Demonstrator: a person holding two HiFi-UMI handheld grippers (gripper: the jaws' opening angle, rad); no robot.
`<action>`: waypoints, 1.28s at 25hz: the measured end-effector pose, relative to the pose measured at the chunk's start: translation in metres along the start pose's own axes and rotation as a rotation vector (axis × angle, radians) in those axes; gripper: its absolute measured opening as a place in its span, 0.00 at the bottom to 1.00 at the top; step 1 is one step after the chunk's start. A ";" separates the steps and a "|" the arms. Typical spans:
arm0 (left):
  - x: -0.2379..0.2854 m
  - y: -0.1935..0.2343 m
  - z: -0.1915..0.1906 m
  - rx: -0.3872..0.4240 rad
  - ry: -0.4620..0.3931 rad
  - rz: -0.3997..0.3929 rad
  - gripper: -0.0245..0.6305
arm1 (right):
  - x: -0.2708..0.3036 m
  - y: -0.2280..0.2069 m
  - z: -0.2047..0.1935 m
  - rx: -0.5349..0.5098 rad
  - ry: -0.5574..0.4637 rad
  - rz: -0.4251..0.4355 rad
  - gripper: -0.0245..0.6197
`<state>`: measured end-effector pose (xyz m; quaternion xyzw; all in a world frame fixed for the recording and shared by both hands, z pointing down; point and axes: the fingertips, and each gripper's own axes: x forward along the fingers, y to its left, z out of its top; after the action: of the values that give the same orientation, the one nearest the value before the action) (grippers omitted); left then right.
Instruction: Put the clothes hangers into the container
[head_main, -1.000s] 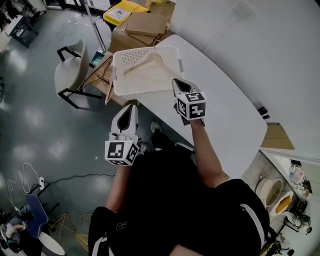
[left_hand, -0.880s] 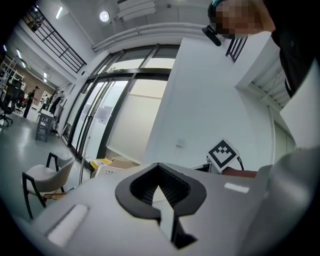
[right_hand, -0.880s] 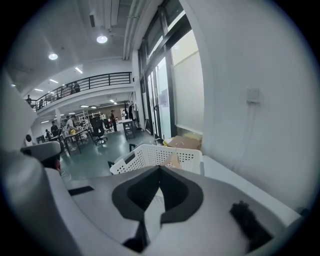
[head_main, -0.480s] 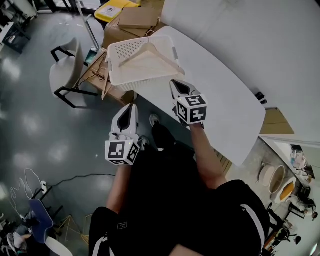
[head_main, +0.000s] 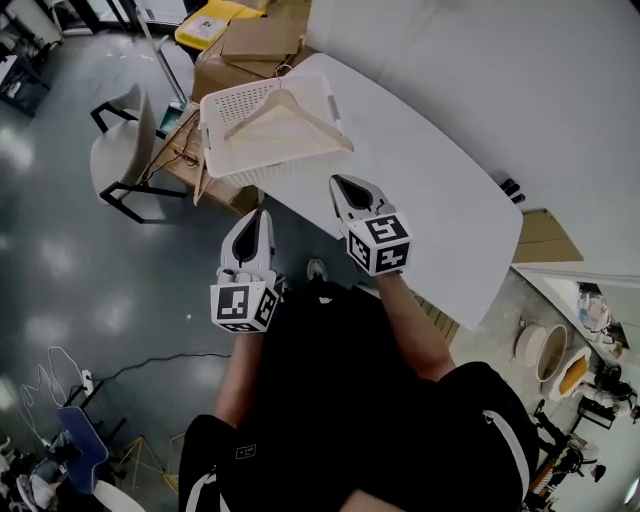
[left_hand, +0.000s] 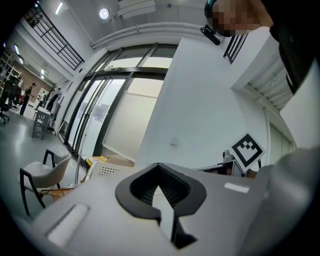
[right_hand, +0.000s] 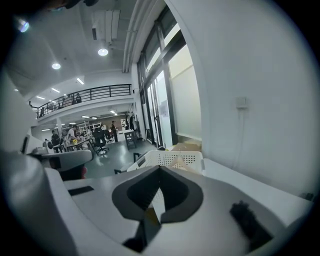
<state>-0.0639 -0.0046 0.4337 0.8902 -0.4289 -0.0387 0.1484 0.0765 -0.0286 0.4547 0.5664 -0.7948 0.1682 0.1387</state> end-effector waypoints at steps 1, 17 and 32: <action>0.002 -0.002 0.001 0.000 -0.002 0.001 0.04 | -0.002 0.001 0.000 0.004 -0.007 0.011 0.06; 0.012 -0.014 -0.004 0.023 0.015 0.013 0.04 | -0.026 0.028 -0.013 -0.010 -0.076 0.104 0.06; 0.013 -0.009 -0.005 0.022 0.022 0.001 0.04 | -0.027 0.038 -0.007 -0.030 -0.099 0.114 0.06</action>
<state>-0.0482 -0.0082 0.4366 0.8919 -0.4282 -0.0242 0.1433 0.0496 0.0084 0.4455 0.5255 -0.8342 0.1355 0.0980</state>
